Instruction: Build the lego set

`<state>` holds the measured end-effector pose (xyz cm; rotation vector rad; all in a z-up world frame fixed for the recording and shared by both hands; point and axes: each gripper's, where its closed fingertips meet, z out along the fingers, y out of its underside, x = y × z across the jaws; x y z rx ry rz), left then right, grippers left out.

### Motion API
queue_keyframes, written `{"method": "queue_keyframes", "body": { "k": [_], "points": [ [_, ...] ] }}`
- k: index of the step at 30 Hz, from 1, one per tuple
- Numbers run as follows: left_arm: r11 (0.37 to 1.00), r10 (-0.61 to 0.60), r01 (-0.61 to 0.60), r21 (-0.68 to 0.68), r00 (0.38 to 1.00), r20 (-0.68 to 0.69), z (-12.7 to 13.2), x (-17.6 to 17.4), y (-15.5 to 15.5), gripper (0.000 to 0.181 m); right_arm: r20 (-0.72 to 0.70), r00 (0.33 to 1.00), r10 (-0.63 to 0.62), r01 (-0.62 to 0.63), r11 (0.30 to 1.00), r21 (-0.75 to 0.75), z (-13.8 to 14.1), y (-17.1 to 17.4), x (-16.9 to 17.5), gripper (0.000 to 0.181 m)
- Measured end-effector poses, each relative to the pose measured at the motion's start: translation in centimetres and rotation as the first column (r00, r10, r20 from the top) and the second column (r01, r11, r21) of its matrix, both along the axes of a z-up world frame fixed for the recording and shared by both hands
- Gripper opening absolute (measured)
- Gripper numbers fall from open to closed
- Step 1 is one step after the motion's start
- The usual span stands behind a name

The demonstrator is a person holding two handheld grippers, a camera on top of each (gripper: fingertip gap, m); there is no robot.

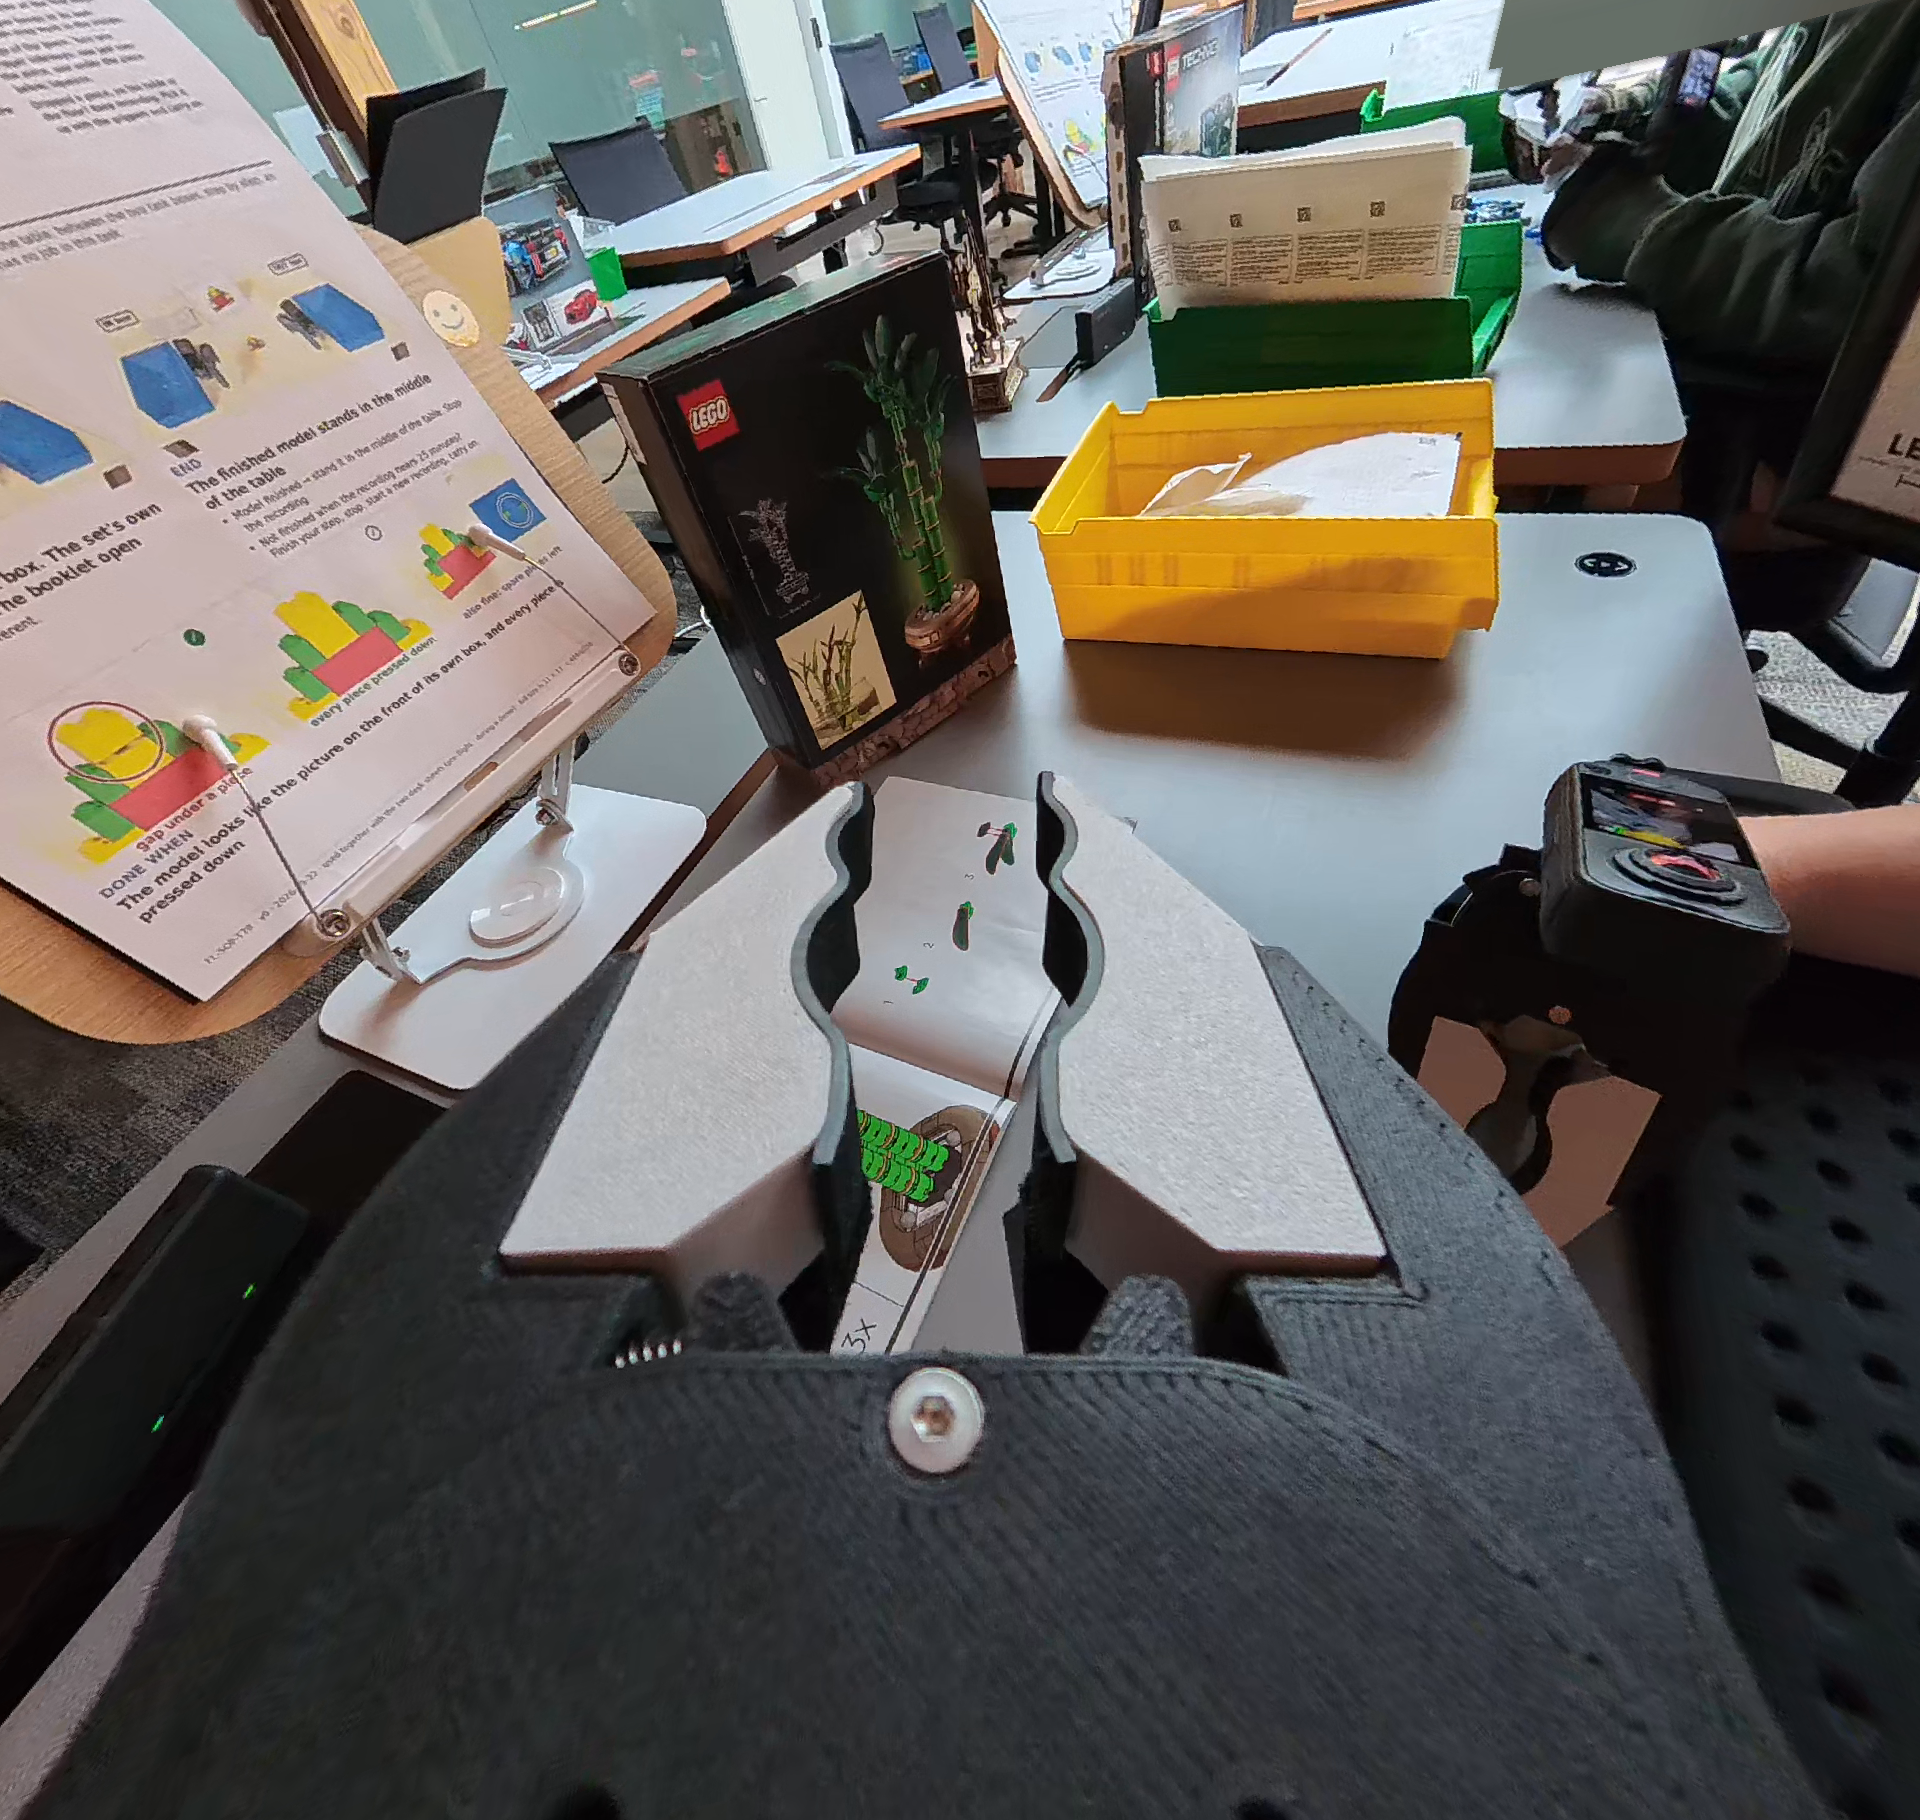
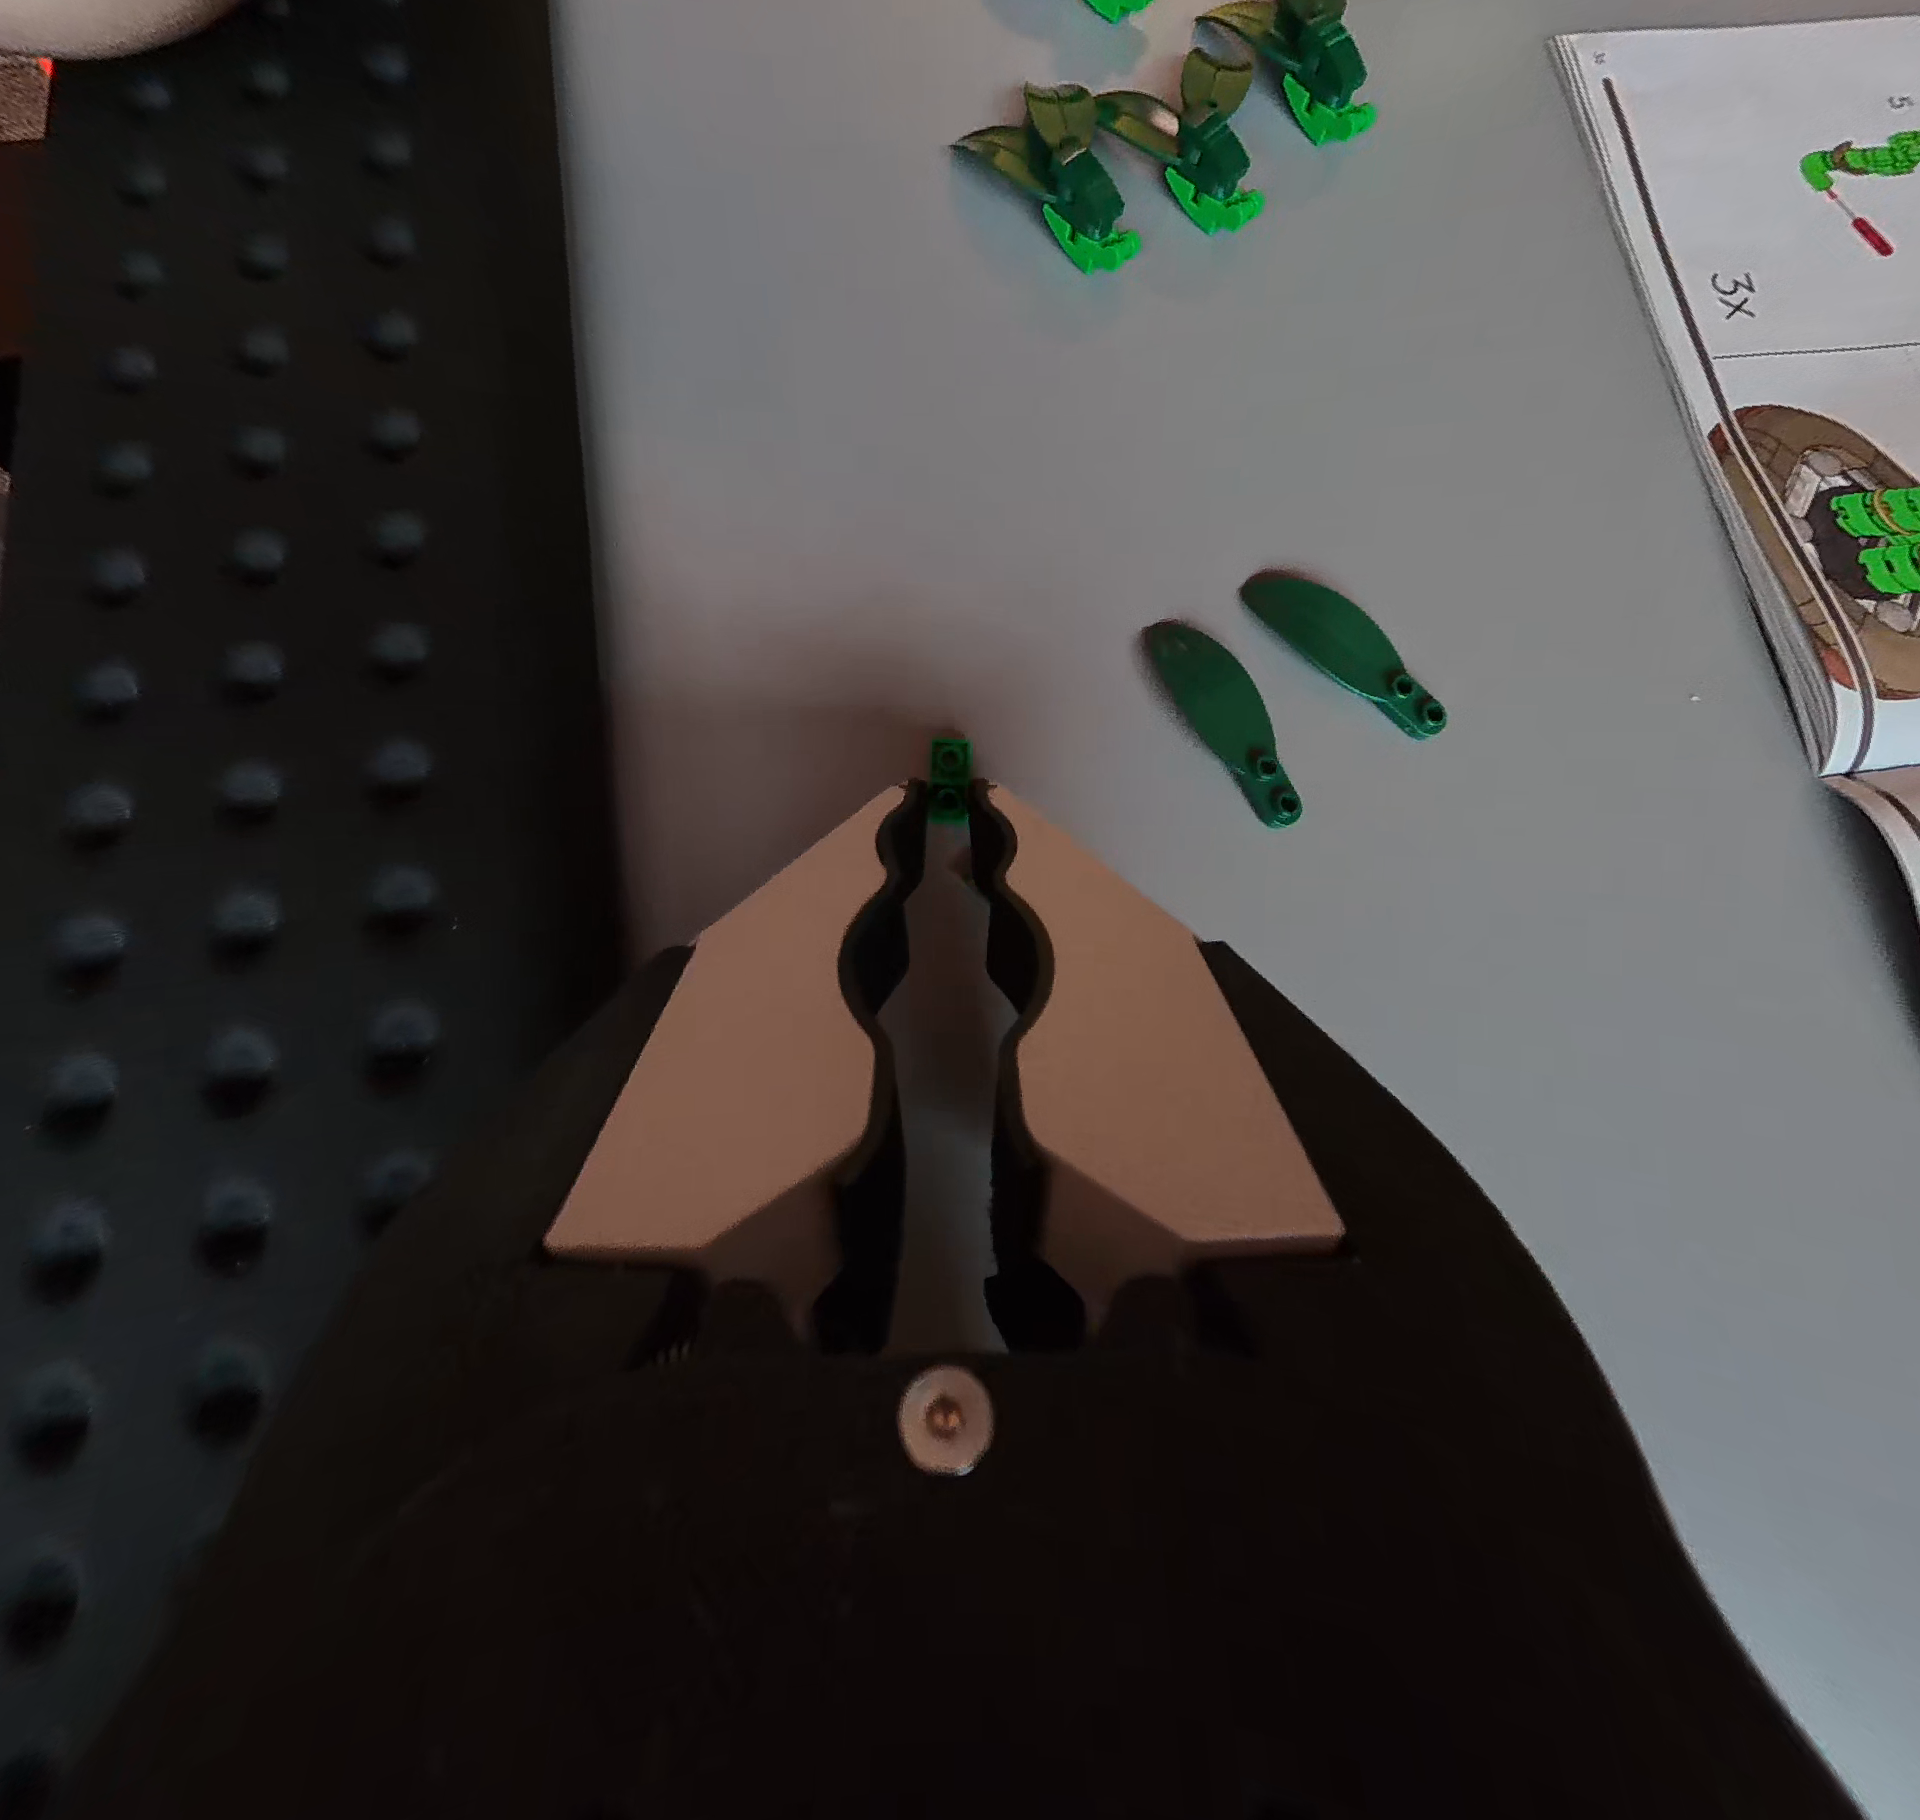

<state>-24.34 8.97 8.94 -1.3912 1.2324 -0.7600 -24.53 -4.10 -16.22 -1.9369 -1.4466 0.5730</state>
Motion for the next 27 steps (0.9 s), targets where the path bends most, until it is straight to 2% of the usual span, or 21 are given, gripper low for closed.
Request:
{"method": "queue_keyframes", "body": {
  "k": [3,5,7,8,10,12,14,16,19,22,27],
  "points": [
    [1.000,-0.009,0.009,-0.015,1.000,0.002,-0.2,0.1,0.0,0.030,-0.004,1.000,-0.018,0.018,0.999,0.042,0.8,0.7,0.7,0.006],
    [0.998,-0.032,0.032,-0.055,0.999,0.001,-0.7,0.3,-0.2,0.031,-0.007,0.997,-0.078,0.078,0.992,0.099,1.8,2.1,2.3,0.006],
    [0.981,-0.085,0.084,-0.178,0.996,0.002,-2.0,0.7,-0.6,0.038,-0.025,0.987,-0.159,0.161,0.978,0.134,2.9,3.6,4.6,0.006],
    [0.951,-0.120,0.115,-0.285,0.993,0.001,-3.0,1.1,-0.9,0.049,-0.020,0.982,-0.186,0.187,0.972,0.145,3.2,4.0,5.9,0.006],
    [0.827,-0.230,0.196,-0.527,0.973,0.001,-5.4,2.1,-2.2,0.059,-0.007,0.980,-0.198,0.196,0.963,0.185,4.3,4.1,8.0,0.006],
    [0.668,-0.372,0.295,-0.683,0.928,0.036,-7.0,3.5,-4.1,0.048,-0.015,0.992,-0.126,0.126,0.965,0.231,6.3,3.0,8.5,0.006],
    [0.537,-0.478,0.376,-0.755,0.873,0.095,-7.7,5.0,-6.1,0.038,0.013,0.998,-0.056,0.049,0.952,0.302,8.4,2.0,8.6,0.006],
    [0.467,-0.538,0.393,-0.792,0.837,0.098,-8.9,6.2,-7.5,0.034,0.074,0.997,-0.029,0.000,0.932,0.363,10.0,1.5,8.8,0.006],
    [0.454,-0.583,0.320,-0.832,0.812,-0.006,-11.6,7.3,-8.8,0.036,0.146,0.989,-0.024,-0.041,0.904,0.426,11.5,1.4,8.9,0.006],
    [0.407,-0.622,0.296,-0.864,0.783,-0.025,-12.8,7.9,-10.0,0.038,0.190,0.982,-0.007,-0.082,0.887,0.454,12.3,1.2,8.6,0.006],
    [0.385,-0.634,0.225,-0.895,0.769,-0.080,-14.8,7.8,-10.3,0.039,0.259,0.966,0.006,-0.130,0.875,0.465,12.2,1.5,8.2,0.006]
  ]
}}
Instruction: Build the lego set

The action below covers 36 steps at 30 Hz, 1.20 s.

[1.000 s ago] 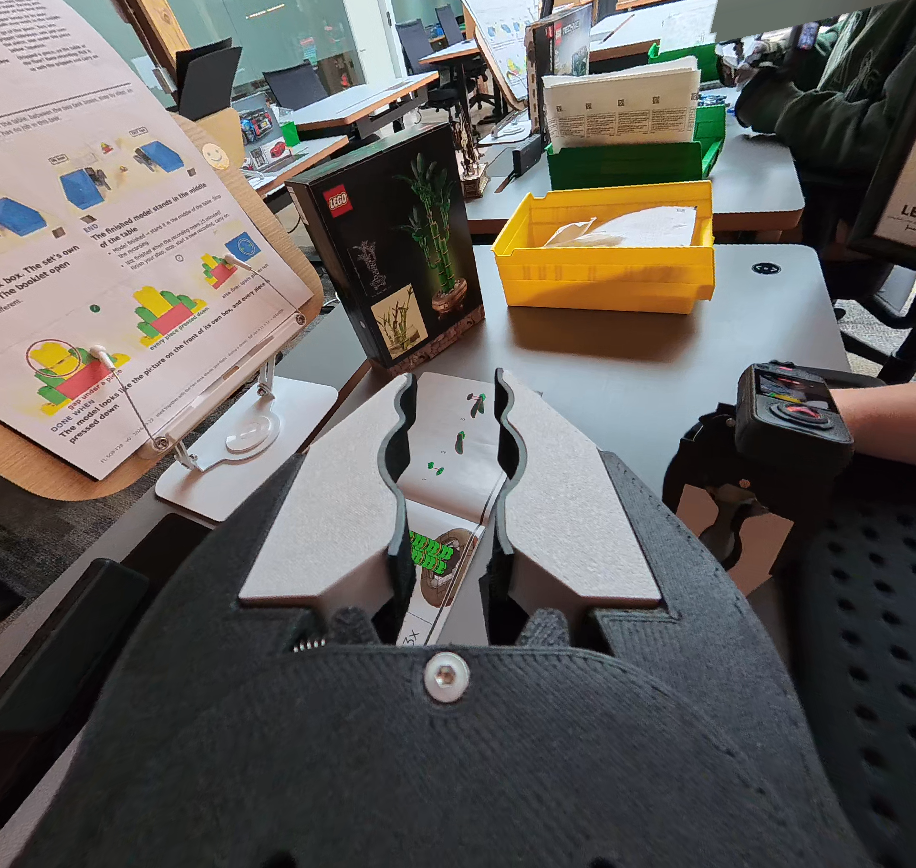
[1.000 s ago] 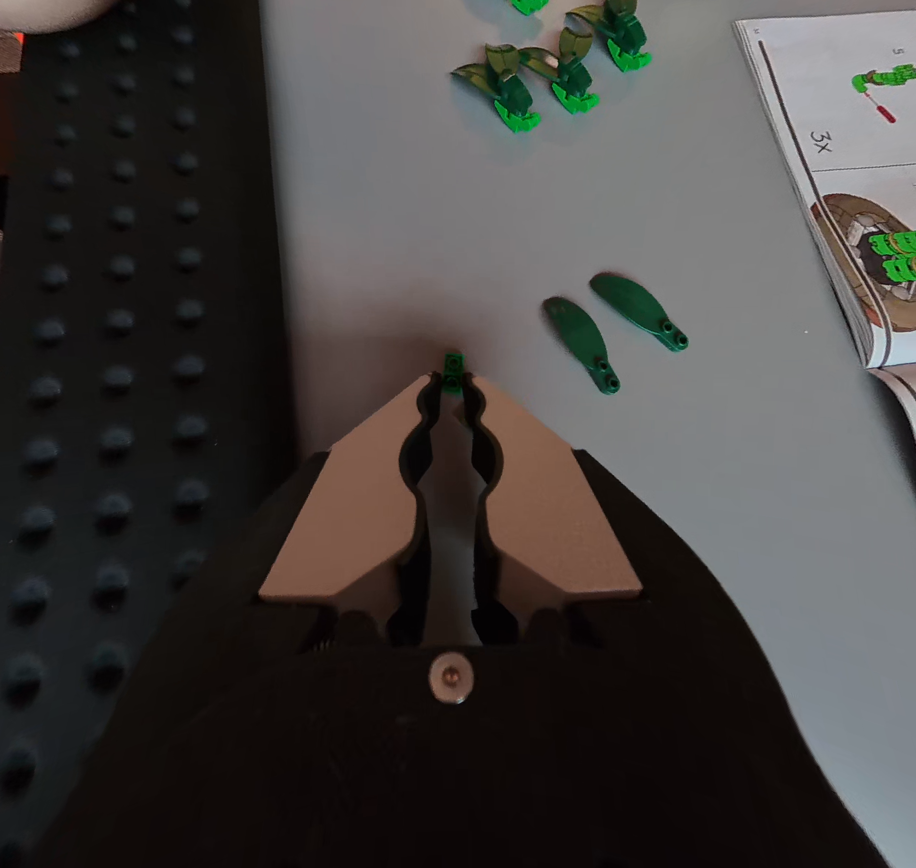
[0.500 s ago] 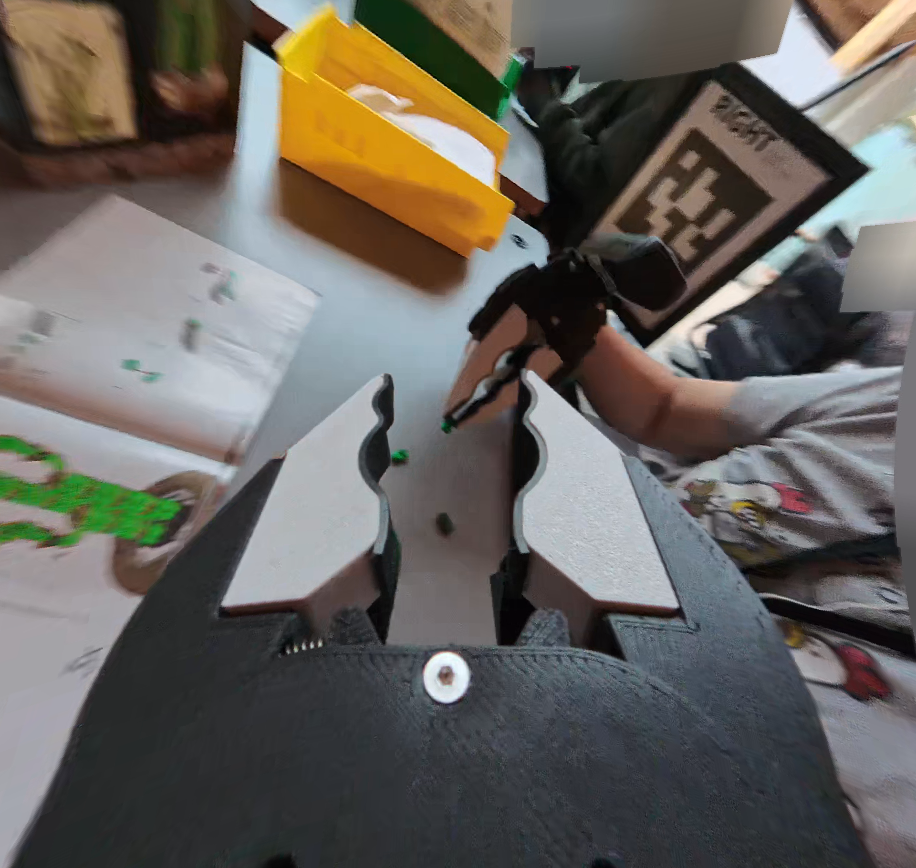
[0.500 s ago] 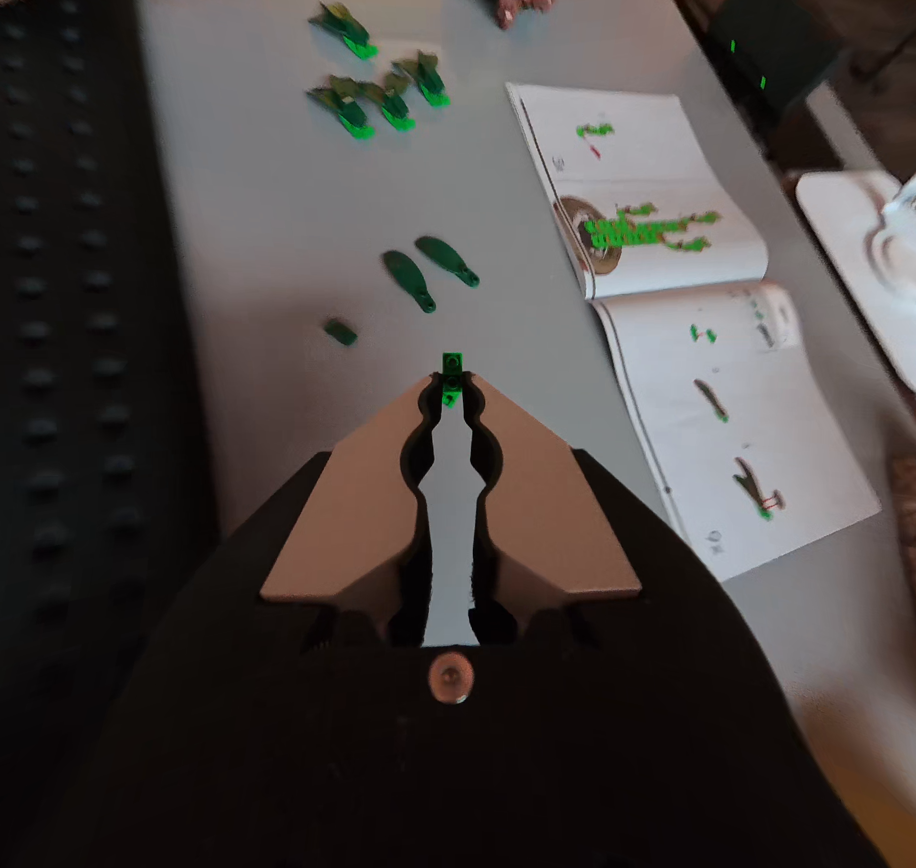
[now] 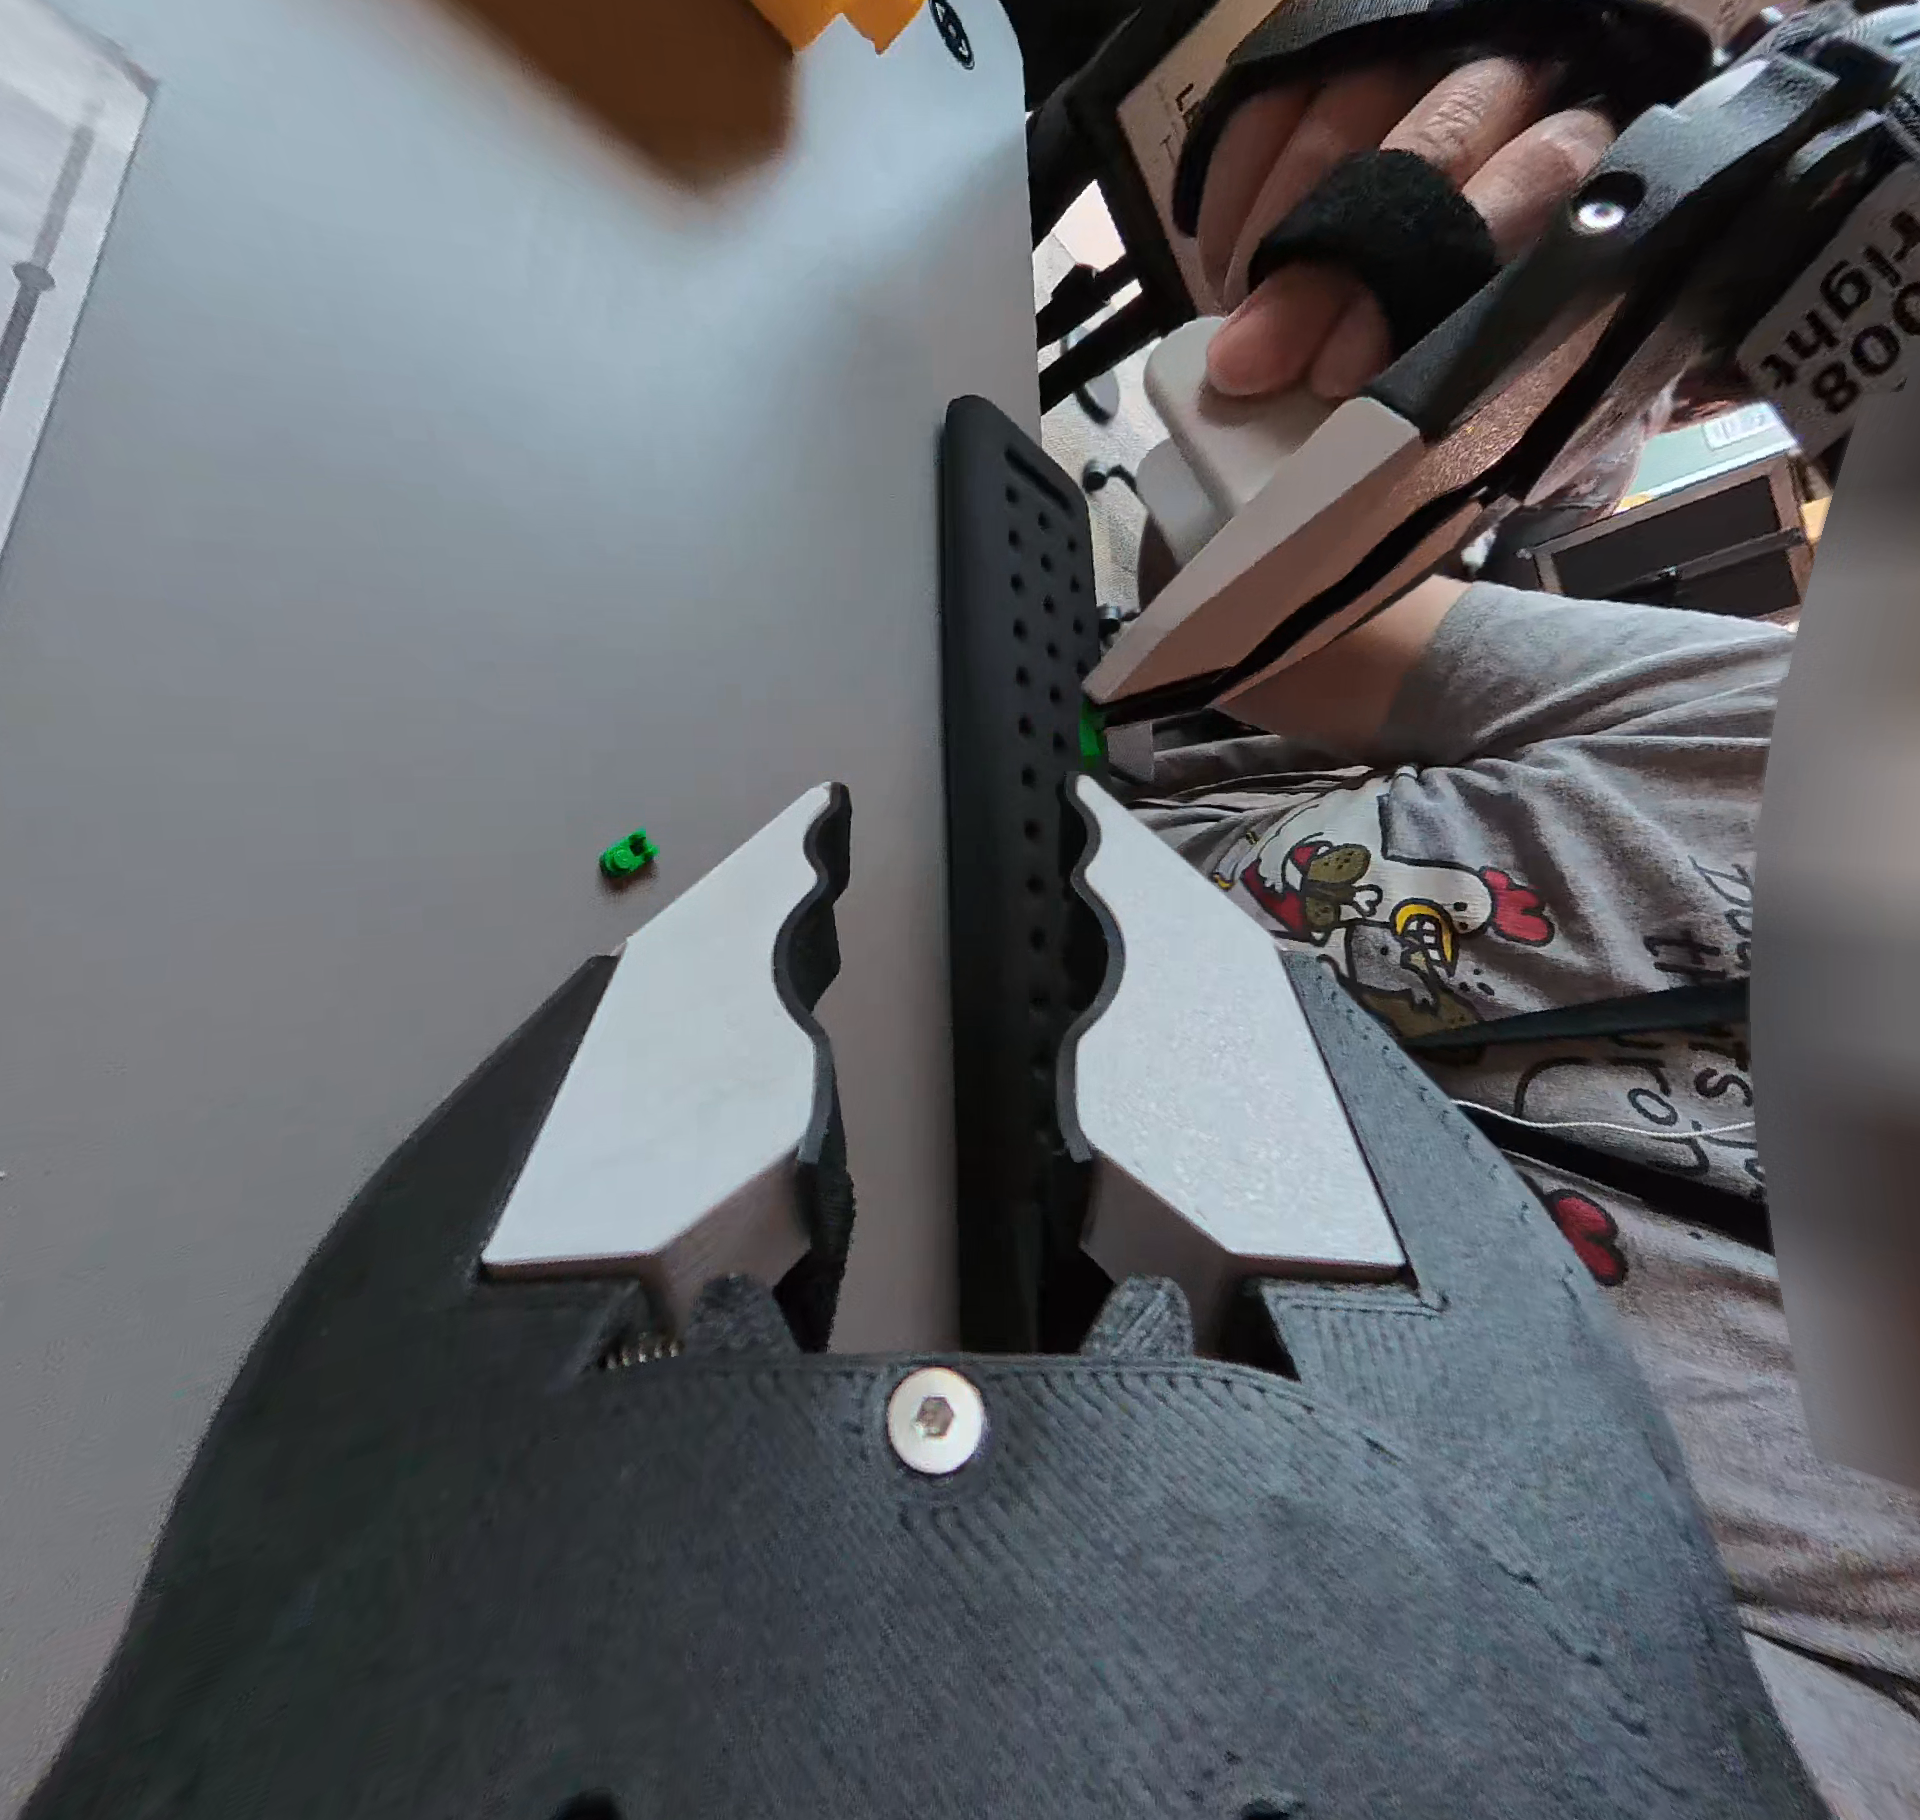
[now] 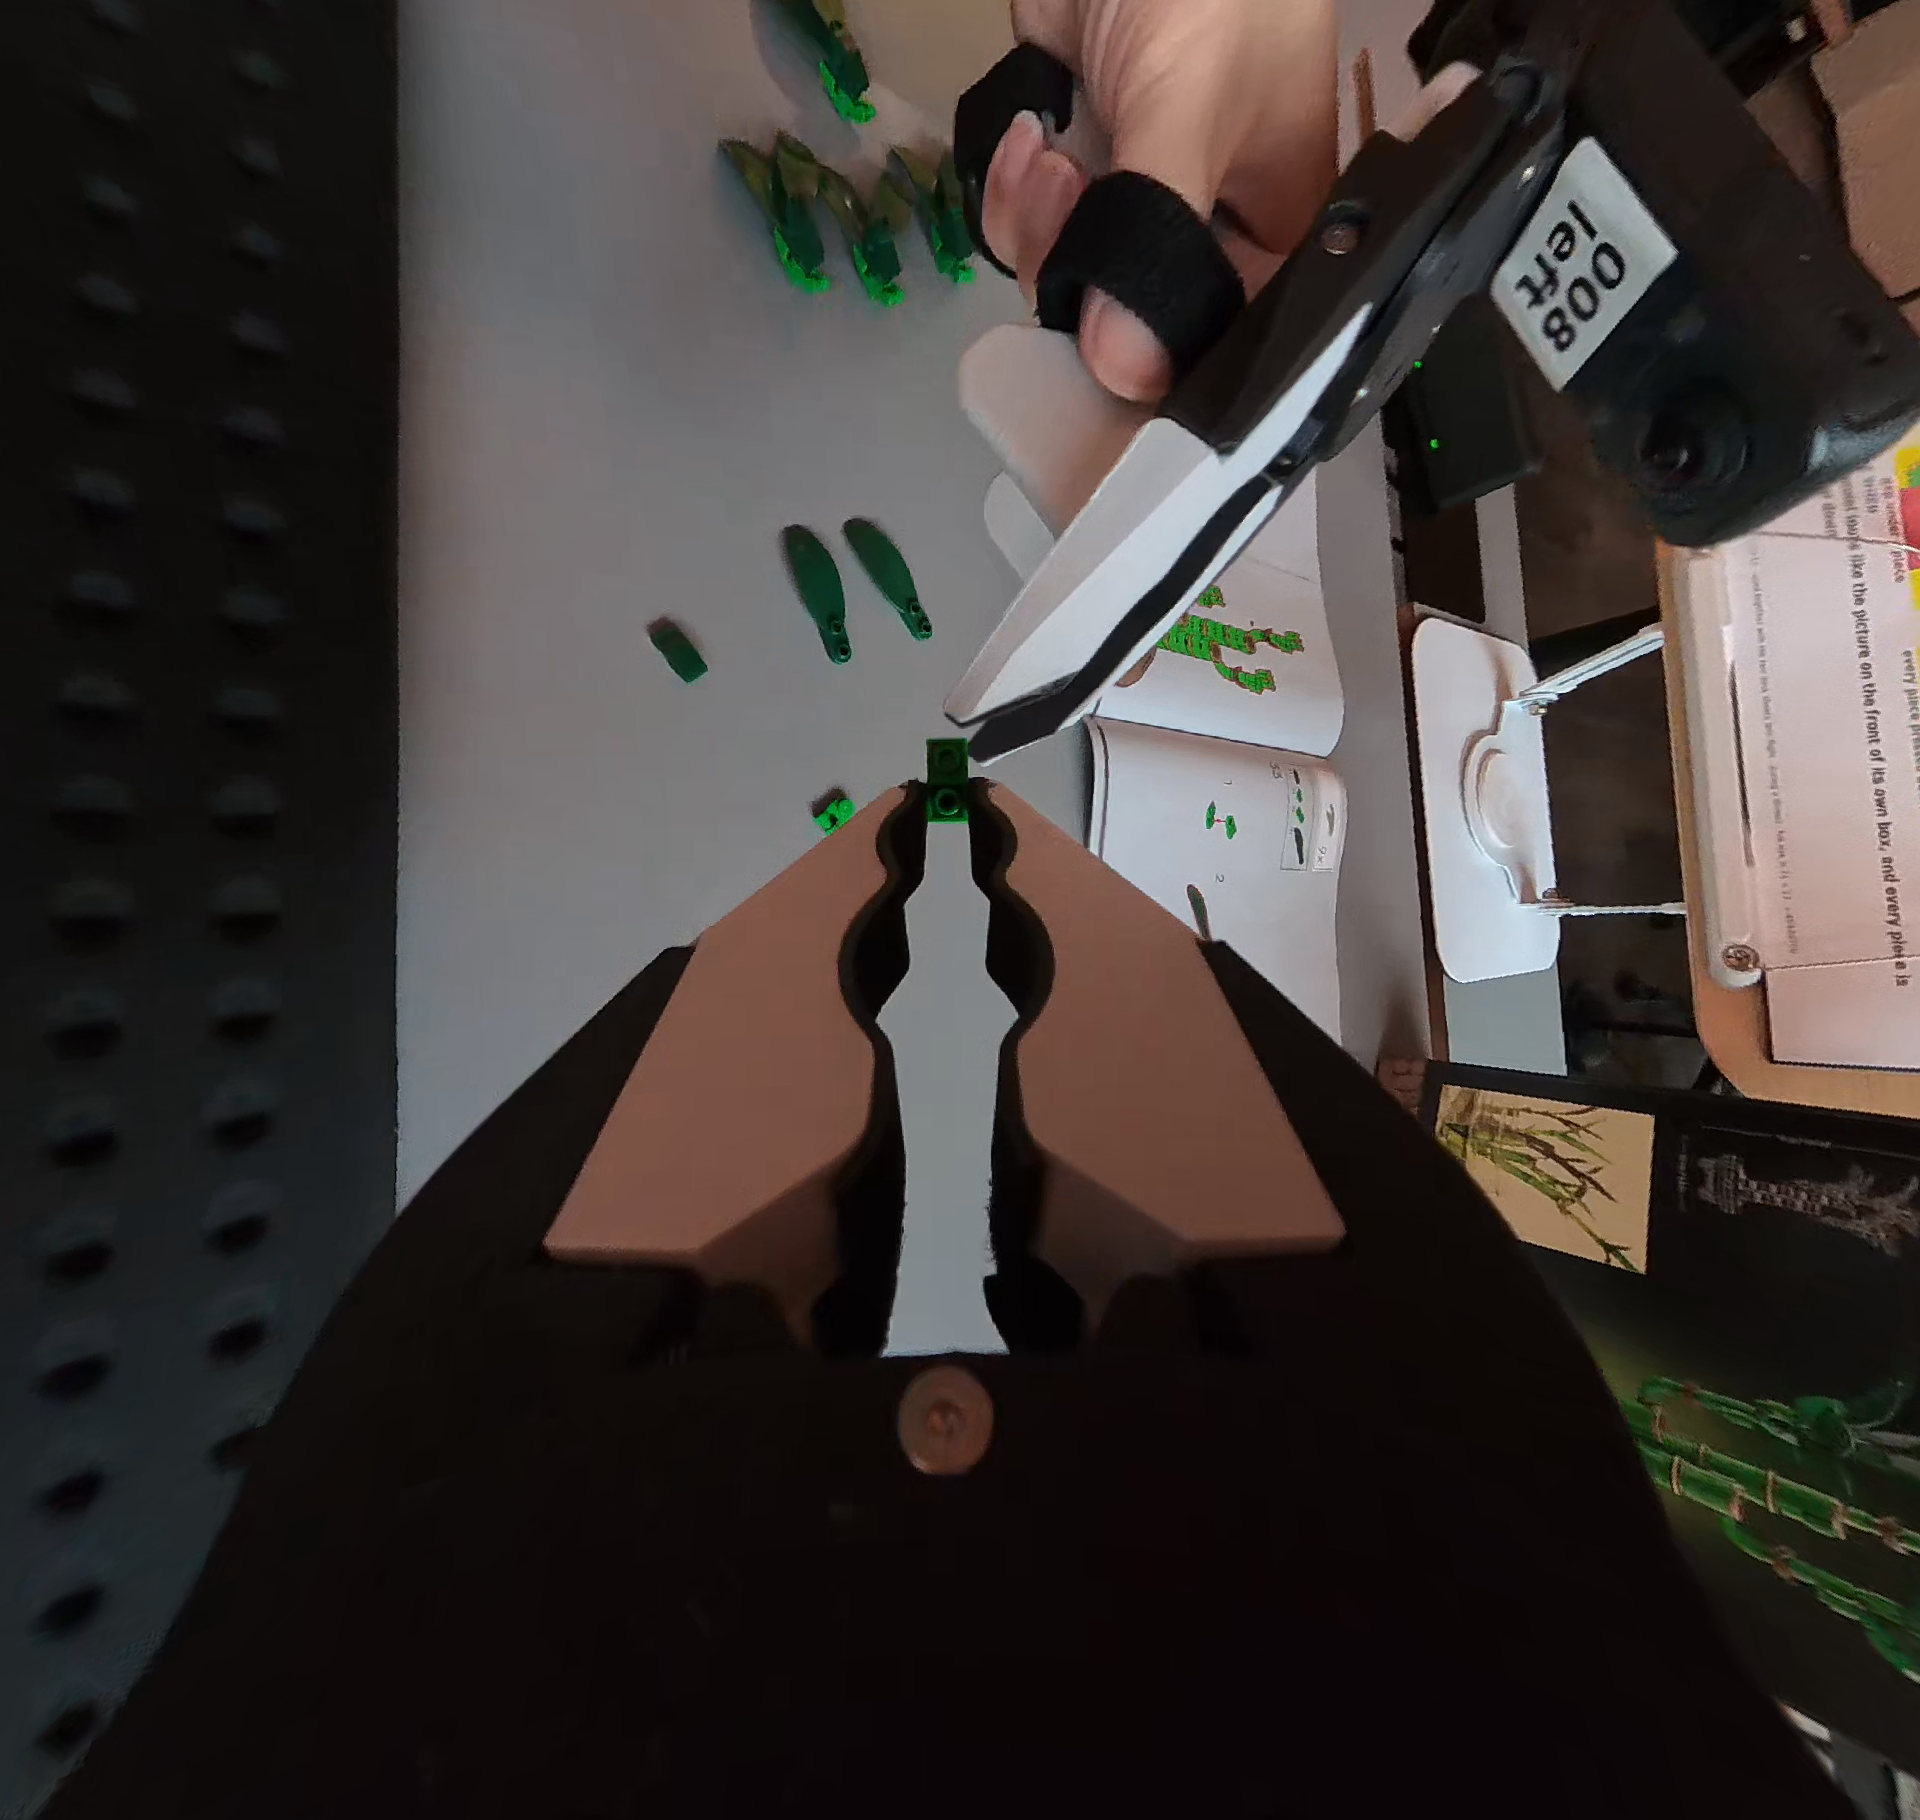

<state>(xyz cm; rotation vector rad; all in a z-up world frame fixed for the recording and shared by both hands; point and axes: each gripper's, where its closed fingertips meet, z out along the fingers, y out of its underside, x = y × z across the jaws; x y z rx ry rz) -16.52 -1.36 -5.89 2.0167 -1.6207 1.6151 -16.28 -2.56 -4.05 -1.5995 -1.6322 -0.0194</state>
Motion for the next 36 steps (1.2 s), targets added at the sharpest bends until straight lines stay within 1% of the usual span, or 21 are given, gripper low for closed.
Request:
{"method": "queue_keyframes", "body": {
  "k": [3,5,7,9,11,12,14,15,16,17,19,20,21,22,23,24,25,28,29,32,36],
  "points": [
    [0.998,-0.003,0.004,-0.057,1.000,0.026,0.7,0.0,-0.1,0.038,0.041,0.998,0.041,-0.039,0.998,-0.049,-0.4,0.1,-0.2,0.006],
    [0.994,0.009,-0.001,-0.112,0.997,0.077,1.8,0.0,0.1,0.038,0.045,0.995,0.085,-0.080,0.992,-0.100,0.0,0.0,-0.4,0.007],
    [0.980,0.014,0.019,-0.197,0.986,0.165,3.7,-0.3,0.2,0.038,0.023,0.989,0.146,-0.142,0.982,-0.121,1.3,0.2,-0.9,0.007],
    [0.958,0.025,0.051,-0.281,0.965,0.263,5.9,-0.7,0.4,0.037,-0.018,0.971,0.240,-0.240,0.959,-0.148,3.1,-0.3,-1.5,0.007],
    [0.949,0.054,0.070,-0.308,0.925,0.376,8.4,-1.1,1.0,0.036,-0.103,0.935,0.341,-0.353,0.924,-0.147,5.8,-0.7,-2.1,0.006],
    [0.958,0.070,0.068,-0.280,0.888,0.455,10.0,-1.3,1.3,0.036,-0.173,0.908,0.382,-0.406,0.904,-0.132,7.5,-0.8,-2.5,0.006],
    [0.992,0.092,-0.015,-0.129,0.781,0.618,12.9,-1.7,2.1,0.034,-0.366,0.827,0.427,-0.493,0.864,-0.104,11.2,-0.4,-2.9,0.006],
    [0.994,0.093,-0.111,-0.017,0.731,0.676,13.8,-1.8,2.6,0.034,-0.485,0.754,0.444,-0.548,0.832,-0.091,13.1,-0.5,-2.9,0.006],
    [0.969,0.084,-0.226,0.100,0.683,0.726,14.6,-2.0,3.2,0.040,-0.607,0.656,0.450,-0.607,0.792,-0.069,15.2,-0.7,-2.8,0.006],
    [0.920,0.064,-0.338,0.198,0.628,0.776,15.6,-2.3,3.5,0.042,-0.719,0.532,0.446,-0.671,0.740,-0.037,17.2,-1.0,-2.4,0.006],
    [0.795,0.021,-0.533,0.289,0.501,0.865,18.1,-3.3,3.5,0.039,-0.870,0.266,0.415,-0.786,0.616,0.054,20.3,-1.5,-0.9,0.006],
    [0.746,-0.015,-0.594,0.300,0.435,0.900,19.4,-3.9,2.9,0.035,-0.907,0.140,0.396,-0.822,0.558,0.117,21.4,-1.5,0.0,0.006],
    [0.718,-0.055,-0.625,0.306,0.387,0.921,20.4,-4.4,2.1,0.028,-0.924,0.022,0.382,-0.852,0.491,0.183,22.0,-1.7,0.8,0.006],
    [0.708,-0.080,-0.636,0.308,0.361,0.929,21.2,-4.7,1.3,0.024,-0.931,-0.065,0.360,-0.879,0.421,0.224,22.2,-1.8,1.5,0.006],
    [0.709,-0.096,-0.632,0.313,0.354,0.930,21.8,-4.7,0.5,0.026,-0.939,-0.125,0.320,-0.897,0.367,0.245,22.2,-1.5,1.9,0.005],
    [0.708,-0.116,-0.624,0.331,0.359,0.926,22.1,-4.6,-0.2,0.028,-0.951,-0.151,0.272,-0.914,0.328,0.239,22.0,-1.0,2.0,0.005],
    [0.693,-0.145,-0.624,0.362,0.371,0.917,22.1,-4.4,-0.9,0.029,-0.961,-0.153,0.232,-0.935,0.281,0.216,21.5,-0.7,1.8,0.005],
    [0.585,-0.239,-0.640,0.498,0.451,0.860,21.0,-3.3,-1.9,0.029,-0.982,-0.115,0.151,-0.982,0.132,0.136,19.5,-0.7,1.0,0.005],
    [0.554,-0.260,-0.637,0.537,0.480,0.838,20.4,-2.9,-2.1,0.028,-0.986,-0.101,0.130,-0.988,0.102,0.114,19.1,-0.7,0.6,0.005],
    [0.513,-0.290,-0.626,0.587,0.517,0.805,19.6,-2.2,-2.5,0.024,-0.994,-0.049,0.099,-0.997,0.048,0.053,18.1,-0.6,-0.8,0.005],
    [0.518,-0.308,-0.615,0.594,0.514,0.801,19.3,-1.7,-3.0,0.018,-0.994,-0.006,0.106,-1.000,0.007,0.007,17.2,-1.0,-2.1,0.005]
  ]
}}
